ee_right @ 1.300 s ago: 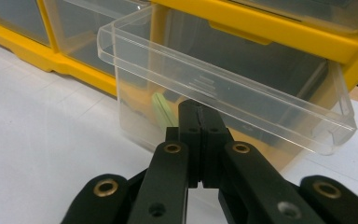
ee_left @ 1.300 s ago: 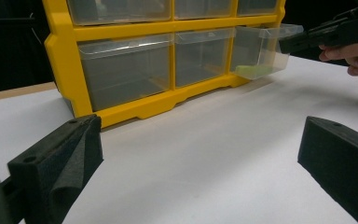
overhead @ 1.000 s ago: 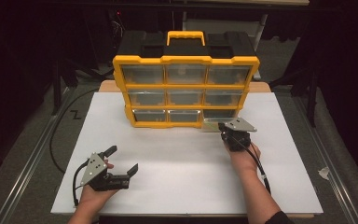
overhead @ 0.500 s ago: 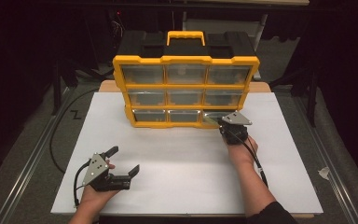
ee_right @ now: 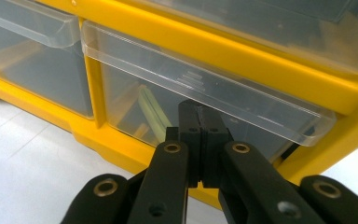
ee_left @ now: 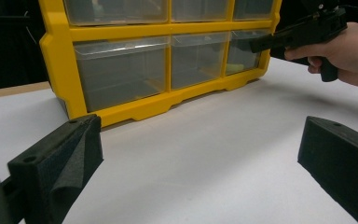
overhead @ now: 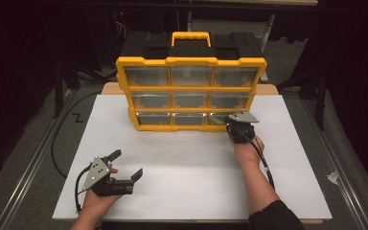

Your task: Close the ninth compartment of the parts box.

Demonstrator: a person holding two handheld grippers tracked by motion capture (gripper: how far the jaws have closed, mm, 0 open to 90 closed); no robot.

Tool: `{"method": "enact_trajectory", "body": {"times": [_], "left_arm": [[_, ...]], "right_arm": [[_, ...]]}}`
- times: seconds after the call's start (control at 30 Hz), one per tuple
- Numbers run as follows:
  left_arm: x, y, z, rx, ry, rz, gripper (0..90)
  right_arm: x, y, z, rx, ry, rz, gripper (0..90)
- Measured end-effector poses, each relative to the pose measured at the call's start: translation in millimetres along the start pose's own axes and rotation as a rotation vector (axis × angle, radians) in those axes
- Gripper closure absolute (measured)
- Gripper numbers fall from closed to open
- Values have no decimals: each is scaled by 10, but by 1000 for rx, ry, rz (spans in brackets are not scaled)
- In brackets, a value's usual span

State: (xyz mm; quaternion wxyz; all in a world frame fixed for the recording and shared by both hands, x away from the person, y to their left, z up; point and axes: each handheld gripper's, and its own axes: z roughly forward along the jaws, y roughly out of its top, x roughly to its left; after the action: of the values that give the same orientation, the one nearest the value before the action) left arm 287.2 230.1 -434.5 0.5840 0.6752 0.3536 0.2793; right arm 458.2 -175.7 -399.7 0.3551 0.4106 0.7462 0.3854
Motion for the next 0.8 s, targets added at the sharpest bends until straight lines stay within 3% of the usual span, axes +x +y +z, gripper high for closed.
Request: {"method": "enact_trajectory", "body": {"times": [0.43,0.6,0.8], "left_arm": [[1,-6,12,20,15,17,4],[8,-6,13,19,19,16,4],[0,-8,16,27,20,18,4]], "right_arm": [[7,14,-89,12,26,15,876],[30,20,-214,-8,73,43,817],[59,-33,-339,-18,134,77,668]]}}
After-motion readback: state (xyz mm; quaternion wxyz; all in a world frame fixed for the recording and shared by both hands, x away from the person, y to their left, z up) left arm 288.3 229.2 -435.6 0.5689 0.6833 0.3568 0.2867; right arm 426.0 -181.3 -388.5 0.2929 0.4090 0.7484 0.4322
